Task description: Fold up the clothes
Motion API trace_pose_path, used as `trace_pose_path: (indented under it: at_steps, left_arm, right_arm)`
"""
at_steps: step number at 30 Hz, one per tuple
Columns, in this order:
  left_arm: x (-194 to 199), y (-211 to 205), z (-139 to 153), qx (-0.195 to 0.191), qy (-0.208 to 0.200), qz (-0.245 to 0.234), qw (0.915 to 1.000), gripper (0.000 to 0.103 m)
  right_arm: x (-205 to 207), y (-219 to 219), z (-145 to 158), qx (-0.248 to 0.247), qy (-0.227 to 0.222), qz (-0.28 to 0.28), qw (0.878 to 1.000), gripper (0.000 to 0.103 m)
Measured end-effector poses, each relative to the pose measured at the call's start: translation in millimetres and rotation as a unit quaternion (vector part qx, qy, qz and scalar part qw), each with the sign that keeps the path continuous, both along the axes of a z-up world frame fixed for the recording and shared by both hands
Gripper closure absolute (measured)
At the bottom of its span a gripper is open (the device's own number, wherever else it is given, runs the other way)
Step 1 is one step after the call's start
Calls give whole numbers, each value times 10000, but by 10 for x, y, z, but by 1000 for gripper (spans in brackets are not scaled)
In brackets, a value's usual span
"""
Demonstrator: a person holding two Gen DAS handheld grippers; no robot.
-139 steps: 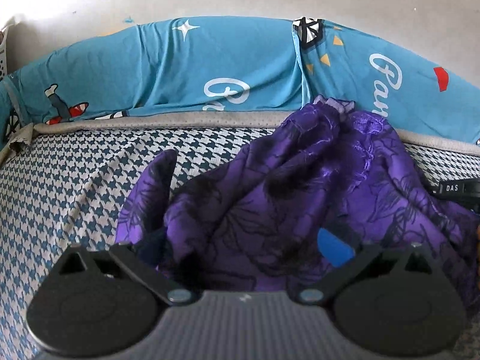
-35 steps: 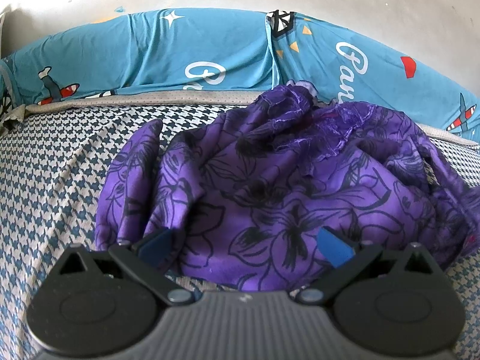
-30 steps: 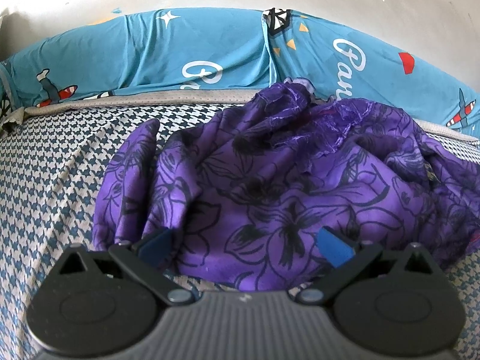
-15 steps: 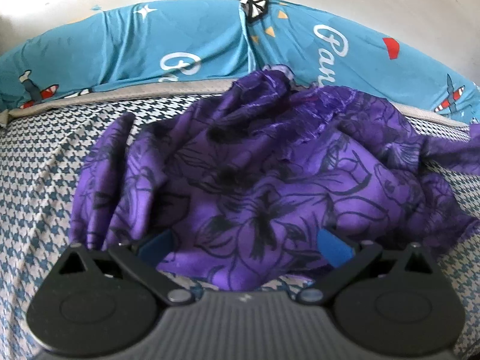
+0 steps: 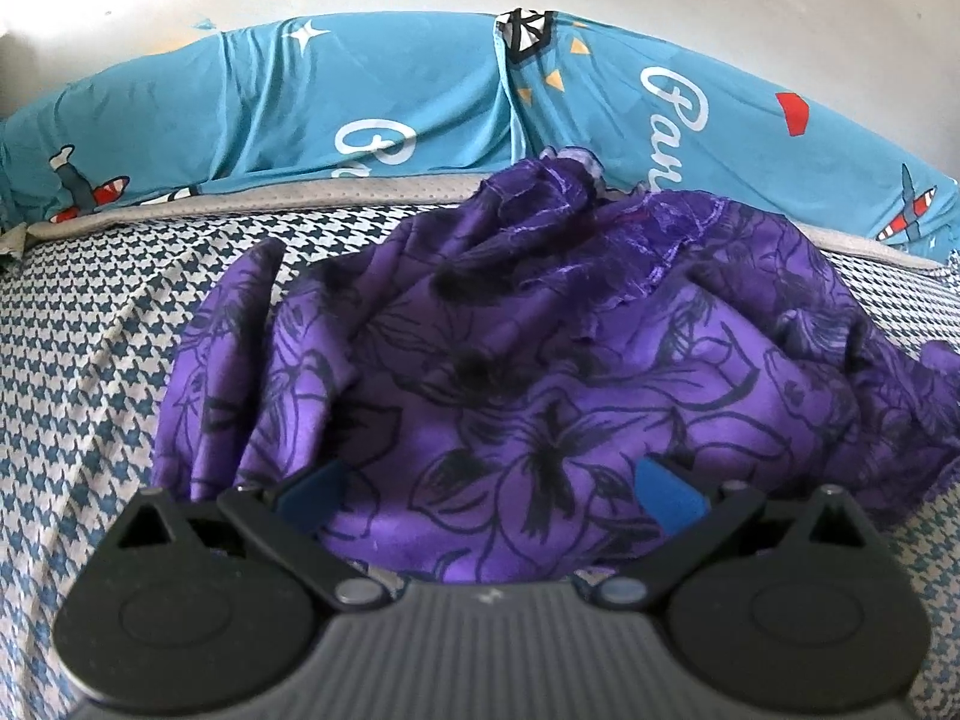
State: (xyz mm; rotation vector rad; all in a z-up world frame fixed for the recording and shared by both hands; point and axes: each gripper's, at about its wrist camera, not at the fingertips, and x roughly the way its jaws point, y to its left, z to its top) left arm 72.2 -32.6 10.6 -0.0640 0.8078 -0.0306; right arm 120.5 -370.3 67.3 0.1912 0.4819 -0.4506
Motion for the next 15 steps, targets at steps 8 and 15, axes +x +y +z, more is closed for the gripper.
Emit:
trace_pose_path:
  at_steps: [8,15]
  left_arm:
    - [-80,-58,13,477,-264,-129,9984,0]
    - [-276,-44,31,415,-318,-209,9984,0]
  right_arm:
    - [-290,240,-138,-197,430,999,9939,60]
    - [-569,370,-344,512,945,1672,9801,60]
